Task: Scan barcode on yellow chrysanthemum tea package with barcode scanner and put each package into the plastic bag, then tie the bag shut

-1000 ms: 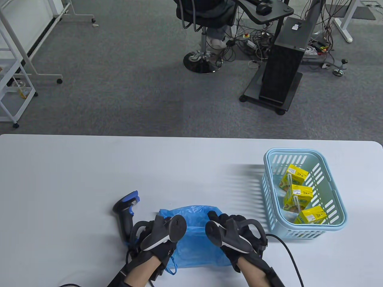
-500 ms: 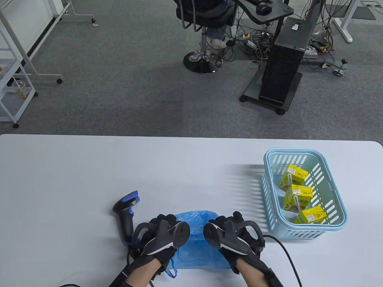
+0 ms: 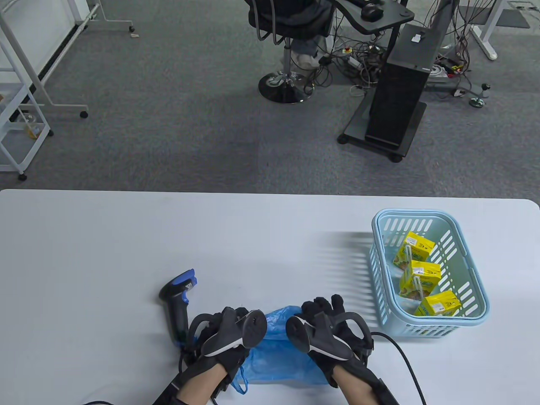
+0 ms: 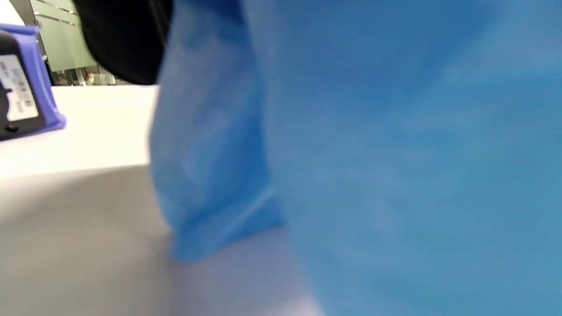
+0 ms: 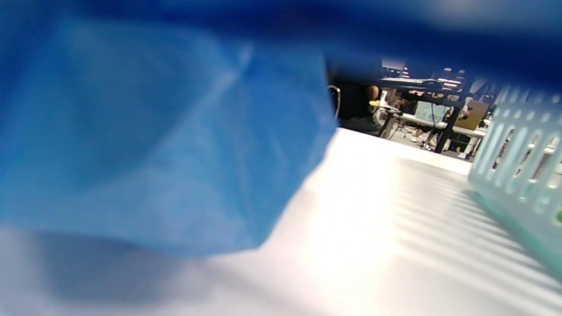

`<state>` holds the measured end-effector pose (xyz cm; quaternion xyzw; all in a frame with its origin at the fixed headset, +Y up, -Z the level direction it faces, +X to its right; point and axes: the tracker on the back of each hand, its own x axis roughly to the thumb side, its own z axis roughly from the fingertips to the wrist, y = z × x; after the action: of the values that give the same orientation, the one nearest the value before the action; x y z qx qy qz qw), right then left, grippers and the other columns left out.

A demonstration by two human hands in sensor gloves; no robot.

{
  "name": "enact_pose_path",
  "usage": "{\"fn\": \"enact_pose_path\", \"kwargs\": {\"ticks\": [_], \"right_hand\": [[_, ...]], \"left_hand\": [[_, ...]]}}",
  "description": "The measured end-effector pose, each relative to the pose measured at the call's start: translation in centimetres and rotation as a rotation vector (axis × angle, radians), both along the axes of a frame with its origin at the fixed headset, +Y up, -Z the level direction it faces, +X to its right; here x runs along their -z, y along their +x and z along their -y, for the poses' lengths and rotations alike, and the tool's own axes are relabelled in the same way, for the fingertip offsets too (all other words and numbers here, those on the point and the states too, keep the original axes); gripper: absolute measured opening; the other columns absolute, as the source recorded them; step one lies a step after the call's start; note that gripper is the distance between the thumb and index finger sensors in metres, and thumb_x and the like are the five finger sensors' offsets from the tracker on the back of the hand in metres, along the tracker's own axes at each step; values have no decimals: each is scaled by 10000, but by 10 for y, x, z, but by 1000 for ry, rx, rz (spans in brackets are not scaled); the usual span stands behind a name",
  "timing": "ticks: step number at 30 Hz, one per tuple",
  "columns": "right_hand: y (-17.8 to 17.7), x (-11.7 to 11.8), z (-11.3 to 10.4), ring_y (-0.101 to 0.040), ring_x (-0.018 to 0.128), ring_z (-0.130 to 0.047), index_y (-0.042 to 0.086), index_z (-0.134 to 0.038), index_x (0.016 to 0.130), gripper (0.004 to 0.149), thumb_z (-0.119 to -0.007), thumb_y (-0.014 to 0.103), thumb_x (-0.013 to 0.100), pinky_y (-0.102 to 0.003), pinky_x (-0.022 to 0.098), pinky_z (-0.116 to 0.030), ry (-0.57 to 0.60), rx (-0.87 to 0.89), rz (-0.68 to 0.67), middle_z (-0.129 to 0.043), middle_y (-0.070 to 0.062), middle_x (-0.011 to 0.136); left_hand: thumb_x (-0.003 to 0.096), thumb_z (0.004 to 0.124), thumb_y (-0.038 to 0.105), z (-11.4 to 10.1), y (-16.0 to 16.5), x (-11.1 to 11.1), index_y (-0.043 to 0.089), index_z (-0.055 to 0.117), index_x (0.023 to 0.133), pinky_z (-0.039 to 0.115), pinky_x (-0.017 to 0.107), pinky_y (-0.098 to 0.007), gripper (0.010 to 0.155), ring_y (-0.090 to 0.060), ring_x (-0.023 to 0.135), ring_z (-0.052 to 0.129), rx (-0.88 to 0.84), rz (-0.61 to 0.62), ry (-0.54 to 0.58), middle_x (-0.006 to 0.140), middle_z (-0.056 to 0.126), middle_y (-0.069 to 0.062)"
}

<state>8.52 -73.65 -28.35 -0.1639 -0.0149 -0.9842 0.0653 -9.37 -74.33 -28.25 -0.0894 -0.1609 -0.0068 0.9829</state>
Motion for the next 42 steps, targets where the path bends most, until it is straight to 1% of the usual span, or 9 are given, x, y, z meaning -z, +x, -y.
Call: {"fn": "enact_pose_path", "kwargs": {"ticks": [3,5,8,15,19,27,32,37,42], "right_hand": [[2,1,-1,-213,661,-907,226,-737,743,415,-809,277,337,-623,694,-559,16,11,12,-855,-2,753],[2,2,-2,-211,611,-884,349,-491,1042,772,-802,288,338,-607,691,-571,-6,-8,12,-837,6,724],[1,1,-1,-210,546,-848,310,-788,895,567,-812,314,328,-585,675,-596,11,-24,7,-814,36,635],[2,0,3,-296,923,-715,306,-769,694,393,-839,329,309,-634,726,-472,33,-51,-7,-665,-46,963],[7,3,5,-78,509,-1003,298,-751,730,415,-818,263,322,-490,684,-664,30,-10,-11,-732,-27,937],[32,15,28,-49,296,-1007,276,-625,978,644,-765,259,350,-411,574,-804,-105,28,66,-765,-59,918],[50,20,36,-25,186,-986,263,-626,976,647,-774,272,346,-371,508,-858,-147,67,119,-800,-62,889],[52,20,37,-20,155,-980,301,-599,976,670,-794,280,335,-358,490,-869,-147,77,115,-807,-66,884],[38,13,35,-16,123,-965,340,-480,984,753,-827,326,316,-352,484,-870,-168,122,51,-777,-85,918]], "left_hand": [[455,876,335,1,-4,2,339,875,852,781,572,-614,397,-263,780,882,-50,5,-1,736,856,12],[457,876,330,1,-6,2,346,859,842,791,566,-616,386,-292,842,858,-82,4,3,793,821,25],[459,875,324,-1,-5,2,351,819,850,813,560,-609,396,-415,960,820,-83,12,-3,1078,691,-113],[457,875,314,0,-5,1,360,756,895,886,491,-481,456,-218,688,1062,-105,57,23,920,898,-21],[461,871,295,0,-6,0,402,697,991,895,471,-447,568,-179,628,1077,-152,106,4,935,888,-30],[464,887,326,1,0,-1,485,369,1077,959,304,-352,818,-141,477,1126,-307,256,-192,1086,694,-104],[498,819,204,-9,13,-7,535,540,1008,952,315,-369,669,-181,507,1121,-478,335,-306,1136,561,-129],[504,755,144,-8,18,-8,381,903,761,930,369,-404,380,-193,572,1095,-433,321,-307,1142,539,-128],[488,831,272,11,3,1,404,733,997,903,422,-421,535,-197,614,1060,-230,194,-267,1151,466,-183]]}}
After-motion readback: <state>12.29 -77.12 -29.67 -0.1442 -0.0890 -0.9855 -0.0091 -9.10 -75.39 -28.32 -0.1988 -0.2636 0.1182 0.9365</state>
